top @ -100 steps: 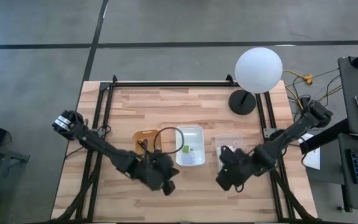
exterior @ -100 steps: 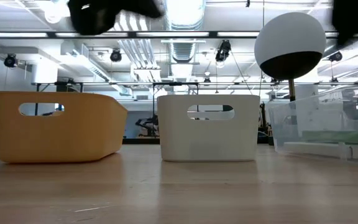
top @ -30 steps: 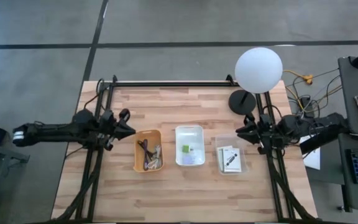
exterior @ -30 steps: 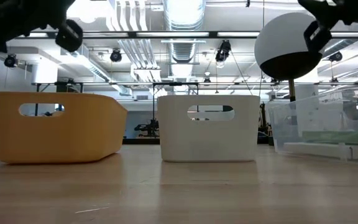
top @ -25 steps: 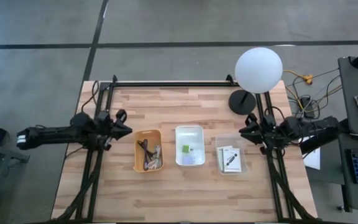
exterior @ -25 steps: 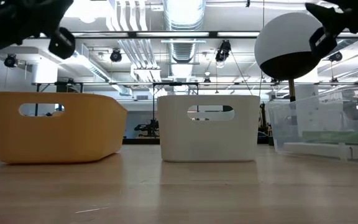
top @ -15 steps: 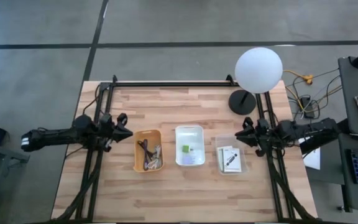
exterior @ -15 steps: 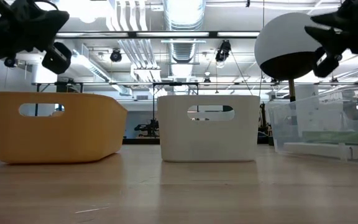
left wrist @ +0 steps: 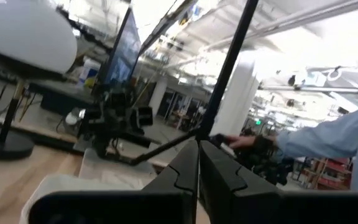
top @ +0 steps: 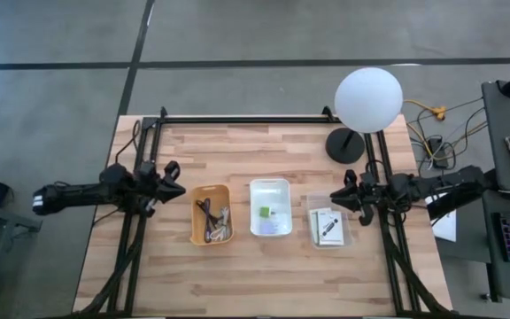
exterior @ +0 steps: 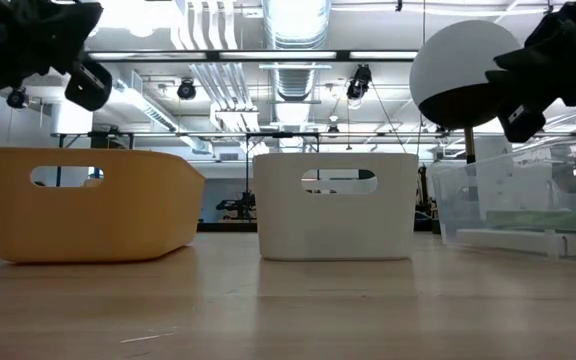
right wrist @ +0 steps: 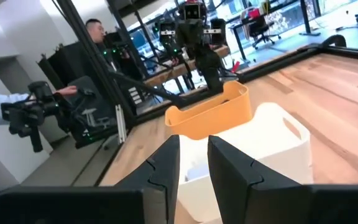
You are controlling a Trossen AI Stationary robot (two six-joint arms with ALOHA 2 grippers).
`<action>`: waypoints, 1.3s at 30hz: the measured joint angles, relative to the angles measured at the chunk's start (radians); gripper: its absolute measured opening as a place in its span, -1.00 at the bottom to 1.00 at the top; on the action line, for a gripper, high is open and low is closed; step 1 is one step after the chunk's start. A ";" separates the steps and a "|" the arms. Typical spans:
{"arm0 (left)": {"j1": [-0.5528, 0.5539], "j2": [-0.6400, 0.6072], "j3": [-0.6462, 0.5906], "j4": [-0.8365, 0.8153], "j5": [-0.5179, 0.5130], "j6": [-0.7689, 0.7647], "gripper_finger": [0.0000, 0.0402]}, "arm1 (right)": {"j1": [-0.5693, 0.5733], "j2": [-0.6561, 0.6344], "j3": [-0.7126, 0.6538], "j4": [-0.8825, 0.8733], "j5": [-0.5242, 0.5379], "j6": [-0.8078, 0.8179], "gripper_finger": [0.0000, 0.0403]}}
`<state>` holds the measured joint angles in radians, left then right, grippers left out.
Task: Pick and place items into bin
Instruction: Return to Home Position
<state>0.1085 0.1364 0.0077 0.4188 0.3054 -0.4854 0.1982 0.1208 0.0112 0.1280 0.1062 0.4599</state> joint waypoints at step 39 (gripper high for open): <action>-0.061 -0.087 -0.003 0.017 0.001 0.000 -1.00 | 0.009 -0.121 -0.002 -0.069 -0.002 0.000 -0.64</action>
<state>0.0479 0.0494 0.0048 0.4362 0.3061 -0.4858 0.2070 -0.0002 0.0093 0.0589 0.1047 0.4601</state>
